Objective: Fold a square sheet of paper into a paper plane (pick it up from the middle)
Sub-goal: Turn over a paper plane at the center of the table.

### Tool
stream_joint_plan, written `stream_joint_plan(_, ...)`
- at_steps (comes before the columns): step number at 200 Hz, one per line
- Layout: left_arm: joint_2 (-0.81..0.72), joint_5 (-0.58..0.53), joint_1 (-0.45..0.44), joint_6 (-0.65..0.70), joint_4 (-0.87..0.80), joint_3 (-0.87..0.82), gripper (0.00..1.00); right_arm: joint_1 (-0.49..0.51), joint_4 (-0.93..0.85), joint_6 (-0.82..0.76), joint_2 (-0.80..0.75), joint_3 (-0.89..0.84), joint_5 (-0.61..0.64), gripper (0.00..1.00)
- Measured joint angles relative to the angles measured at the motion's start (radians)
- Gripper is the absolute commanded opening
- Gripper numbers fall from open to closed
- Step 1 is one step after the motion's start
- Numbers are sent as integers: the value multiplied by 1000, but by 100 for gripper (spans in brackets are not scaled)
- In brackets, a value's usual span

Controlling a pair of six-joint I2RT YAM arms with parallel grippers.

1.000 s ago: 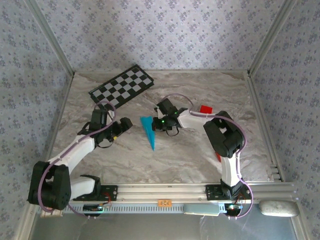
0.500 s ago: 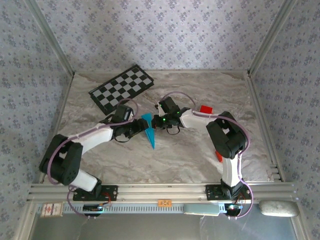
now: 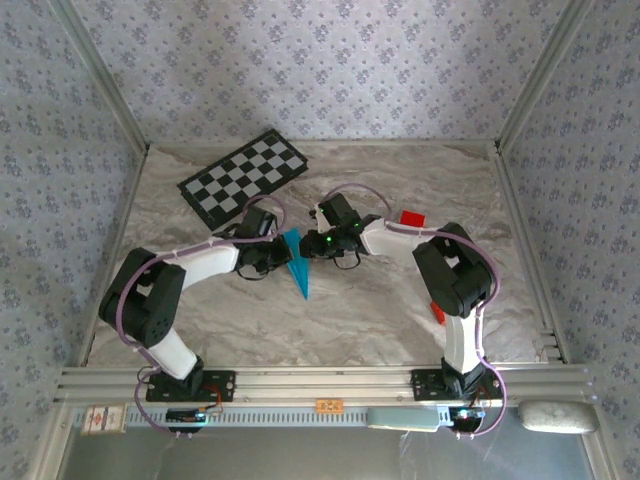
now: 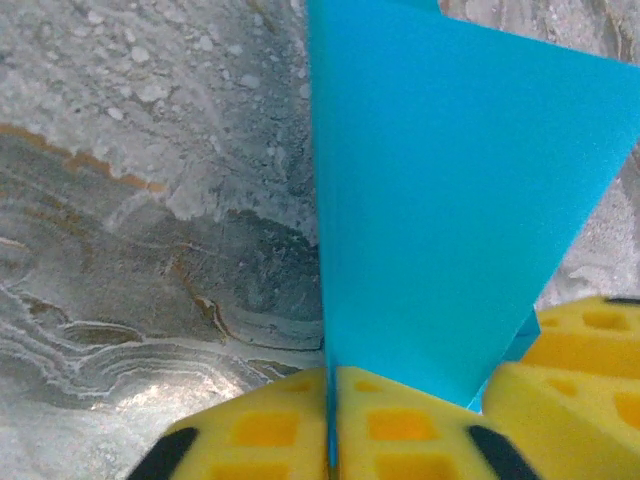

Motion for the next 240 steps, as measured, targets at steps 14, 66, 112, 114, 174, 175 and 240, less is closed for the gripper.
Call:
stream_joint_plan(14,6,1,0,19,5,1,0,-16,25,0,-10,-22,-19,37)
stream_joint_plan(66,18,30,14,76,27,0,0,-63,42,-8,-28,-68,-72,40)
stream_joint_plan(112,18,55,26,95,37,-2,0,-52,33,-24,-23,-58,-115,40)
stream_joint_plan(114,18,56,26,95,37,-2,0,-52,33,-25,-22,-56,-116,40)
stream_joint_plan(174,19,77,26,109,53,-2,0,-49,-11,-40,24,21,-118,27)
stream_joint_plan(175,19,77,26,109,53,-2,0,-49,-12,-40,25,22,-118,27)
stream_joint_plan(240,21,85,27,121,59,-2,0,-49,-63,-40,57,50,-96,25)
